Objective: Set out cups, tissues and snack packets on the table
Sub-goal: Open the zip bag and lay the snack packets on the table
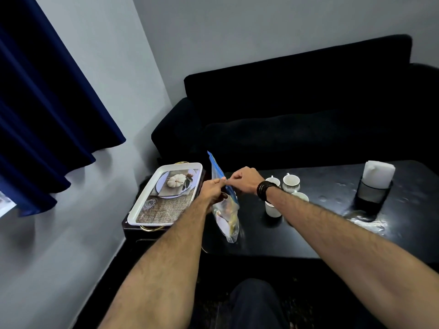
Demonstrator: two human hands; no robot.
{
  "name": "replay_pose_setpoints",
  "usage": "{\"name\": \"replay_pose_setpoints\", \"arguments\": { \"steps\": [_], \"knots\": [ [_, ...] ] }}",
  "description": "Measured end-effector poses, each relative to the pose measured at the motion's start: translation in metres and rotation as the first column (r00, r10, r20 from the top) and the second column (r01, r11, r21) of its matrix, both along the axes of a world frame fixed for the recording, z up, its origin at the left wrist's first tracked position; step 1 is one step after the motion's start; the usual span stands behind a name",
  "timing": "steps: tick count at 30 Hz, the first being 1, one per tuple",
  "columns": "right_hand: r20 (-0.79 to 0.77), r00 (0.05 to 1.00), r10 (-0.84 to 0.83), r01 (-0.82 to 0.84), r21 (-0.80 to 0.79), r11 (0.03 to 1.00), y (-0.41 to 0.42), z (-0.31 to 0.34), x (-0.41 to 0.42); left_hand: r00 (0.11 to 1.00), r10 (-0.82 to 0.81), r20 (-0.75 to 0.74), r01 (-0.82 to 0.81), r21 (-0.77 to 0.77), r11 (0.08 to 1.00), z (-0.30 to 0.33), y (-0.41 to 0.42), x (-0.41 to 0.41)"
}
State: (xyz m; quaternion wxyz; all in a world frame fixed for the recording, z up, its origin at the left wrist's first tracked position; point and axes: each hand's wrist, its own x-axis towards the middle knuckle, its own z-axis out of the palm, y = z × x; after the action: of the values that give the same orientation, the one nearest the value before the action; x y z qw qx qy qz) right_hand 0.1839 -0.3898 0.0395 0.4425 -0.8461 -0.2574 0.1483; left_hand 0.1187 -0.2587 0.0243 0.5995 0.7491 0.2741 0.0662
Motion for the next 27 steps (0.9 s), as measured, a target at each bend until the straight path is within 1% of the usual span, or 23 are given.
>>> {"name": "replay_pose_setpoints", "arguments": {
  "steps": [3, 6, 8, 11, 13, 15, 17, 21, 24, 27],
  "knots": [
    [0.051, 0.997, 0.052, -0.050, -0.047, 0.998, -0.007, 0.000, -0.001, 0.998, -0.050, -0.027, 0.048, -0.052, 0.997, -0.001, 0.003, -0.003],
    [0.020, 0.999, 0.030, -0.029, -0.045, 0.999, -0.010, -0.001, 0.001, 0.996, -0.088, -0.029, 0.087, -0.035, 0.996, -0.002, 0.002, -0.001],
    [-0.004, 1.000, -0.006, 0.006, -0.035, 0.999, -0.009, -0.003, 0.002, 0.995, -0.096, -0.032, 0.097, 0.029, 0.995, -0.001, 0.000, 0.000],
    [0.032, 0.998, -0.048, 0.050, -0.065, 0.997, -0.006, -0.005, 0.002, 0.993, -0.102, -0.067, 0.110, 0.137, 0.984, 0.001, -0.008, 0.003],
    [0.056, 0.997, -0.045, 0.050, -0.090, 0.995, -0.004, -0.008, 0.004, 0.984, -0.101, -0.147, 0.123, 0.147, 0.981, 0.005, -0.016, 0.001],
    [0.039, 0.999, -0.025, 0.029, -0.099, 0.995, -0.005, -0.011, 0.006, 0.962, -0.129, -0.239, 0.165, 0.140, 0.976, 0.005, -0.019, -0.003],
    [0.044, 0.999, 0.002, 0.003, -0.115, 0.993, -0.006, -0.013, 0.004, 0.945, -0.162, -0.285, 0.225, 0.202, 0.953, 0.001, -0.017, -0.004],
    [0.133, 0.991, -0.032, 0.046, -0.108, 0.993, -0.001, -0.013, -0.004, 0.943, -0.161, -0.291, 0.272, 0.397, 0.877, -0.006, -0.012, -0.006],
    [0.193, 0.979, -0.058, 0.085, -0.134, 0.987, 0.003, -0.010, -0.007, 0.950, -0.143, -0.278, 0.264, 0.473, 0.841, -0.004, -0.013, -0.008],
    [0.207, 0.973, -0.102, 0.133, -0.143, 0.981, 0.007, -0.009, -0.011, 0.949, -0.136, -0.284, 0.271, 0.514, 0.814, 0.000, -0.014, -0.009]
  ]
}}
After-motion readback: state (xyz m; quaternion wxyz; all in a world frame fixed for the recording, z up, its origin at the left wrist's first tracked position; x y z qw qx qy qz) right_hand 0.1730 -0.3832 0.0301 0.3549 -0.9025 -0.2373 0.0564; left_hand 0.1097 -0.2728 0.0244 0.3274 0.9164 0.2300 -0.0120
